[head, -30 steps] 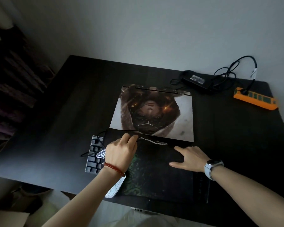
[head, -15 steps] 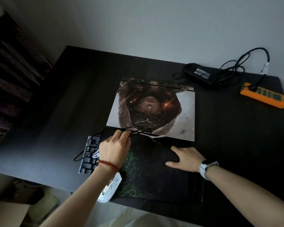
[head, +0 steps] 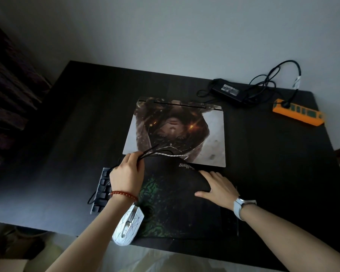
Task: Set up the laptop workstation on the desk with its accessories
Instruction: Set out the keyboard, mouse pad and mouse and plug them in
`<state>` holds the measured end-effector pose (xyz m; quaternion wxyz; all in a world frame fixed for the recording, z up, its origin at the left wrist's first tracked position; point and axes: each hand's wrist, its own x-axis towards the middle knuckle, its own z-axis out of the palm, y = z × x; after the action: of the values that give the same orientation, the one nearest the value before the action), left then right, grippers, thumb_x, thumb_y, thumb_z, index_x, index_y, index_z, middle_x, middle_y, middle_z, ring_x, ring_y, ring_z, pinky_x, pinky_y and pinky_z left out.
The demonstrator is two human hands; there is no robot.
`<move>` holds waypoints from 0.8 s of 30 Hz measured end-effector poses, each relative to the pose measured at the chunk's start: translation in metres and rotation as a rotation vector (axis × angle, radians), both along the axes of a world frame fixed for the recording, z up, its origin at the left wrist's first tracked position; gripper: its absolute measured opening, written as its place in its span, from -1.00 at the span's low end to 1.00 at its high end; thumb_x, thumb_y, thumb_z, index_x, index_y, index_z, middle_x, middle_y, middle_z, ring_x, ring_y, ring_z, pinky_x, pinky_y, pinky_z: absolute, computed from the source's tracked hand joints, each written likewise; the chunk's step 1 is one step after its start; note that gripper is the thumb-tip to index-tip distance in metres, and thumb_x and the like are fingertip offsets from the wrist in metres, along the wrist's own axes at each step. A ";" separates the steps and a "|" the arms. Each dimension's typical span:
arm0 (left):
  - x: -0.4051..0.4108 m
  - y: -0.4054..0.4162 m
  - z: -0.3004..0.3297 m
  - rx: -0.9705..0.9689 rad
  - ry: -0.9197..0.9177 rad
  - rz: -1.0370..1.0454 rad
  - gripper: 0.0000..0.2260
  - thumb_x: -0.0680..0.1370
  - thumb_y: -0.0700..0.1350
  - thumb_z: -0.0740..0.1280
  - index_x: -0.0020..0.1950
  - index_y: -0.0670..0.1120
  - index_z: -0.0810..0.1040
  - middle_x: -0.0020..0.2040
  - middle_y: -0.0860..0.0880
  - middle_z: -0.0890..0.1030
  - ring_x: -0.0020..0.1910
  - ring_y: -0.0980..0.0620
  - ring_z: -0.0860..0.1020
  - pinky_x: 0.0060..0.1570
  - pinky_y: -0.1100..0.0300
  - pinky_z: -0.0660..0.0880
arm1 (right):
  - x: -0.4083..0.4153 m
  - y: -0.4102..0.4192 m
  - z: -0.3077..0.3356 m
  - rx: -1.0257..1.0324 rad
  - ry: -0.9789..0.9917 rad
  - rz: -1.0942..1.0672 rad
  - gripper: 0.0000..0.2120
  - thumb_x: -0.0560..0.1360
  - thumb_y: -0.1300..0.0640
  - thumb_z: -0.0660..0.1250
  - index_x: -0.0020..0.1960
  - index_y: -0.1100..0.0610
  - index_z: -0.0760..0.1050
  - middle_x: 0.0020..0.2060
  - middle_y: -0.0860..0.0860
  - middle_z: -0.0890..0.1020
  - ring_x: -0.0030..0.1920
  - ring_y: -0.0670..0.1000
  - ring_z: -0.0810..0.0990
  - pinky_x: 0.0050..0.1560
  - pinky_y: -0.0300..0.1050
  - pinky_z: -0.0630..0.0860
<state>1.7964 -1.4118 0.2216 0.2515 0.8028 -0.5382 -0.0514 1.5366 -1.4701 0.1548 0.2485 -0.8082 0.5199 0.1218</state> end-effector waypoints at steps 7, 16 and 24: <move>-0.001 0.002 0.003 -0.009 0.100 -0.011 -0.85 0.54 -0.17 0.26 0.05 -0.13 0.57 -0.06 -0.09 0.65 -0.24 -0.19 0.60 -0.32 0.01 0.52 | 0.006 0.015 0.018 0.008 -0.323 -0.388 -0.43 0.44 0.05 0.39 0.39 0.02 0.28 0.27 0.06 0.41 0.26 0.08 0.44 0.26 -0.06 0.40; -0.008 -0.003 0.016 -0.033 0.245 0.004 -0.86 0.52 -0.12 0.28 0.04 -0.06 0.55 -0.19 -0.14 0.65 -0.24 -0.23 0.58 -0.30 0.07 0.44 | 0.018 0.016 0.047 0.372 -0.754 -1.231 -0.94 0.42 0.31 0.38 -0.22 0.22 0.57 -0.07 0.26 0.65 -0.22 0.12 0.62 -0.20 -0.06 0.57; -0.017 -0.022 0.022 0.057 0.115 -0.070 -0.81 0.56 -0.08 0.19 0.10 -0.06 0.53 -0.03 -0.13 0.63 -0.14 -0.24 0.58 -0.25 0.09 0.38 | -0.012 0.028 0.080 -0.060 -0.439 -0.925 -0.79 0.56 0.21 0.17 0.18 0.16 0.42 0.13 0.12 0.54 0.16 0.18 0.49 0.16 0.09 0.46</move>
<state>1.7791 -1.4334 0.2434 0.2570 0.7860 -0.5490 -0.1215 1.5247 -1.4423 0.2348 0.3563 -0.5068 0.7621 -0.1883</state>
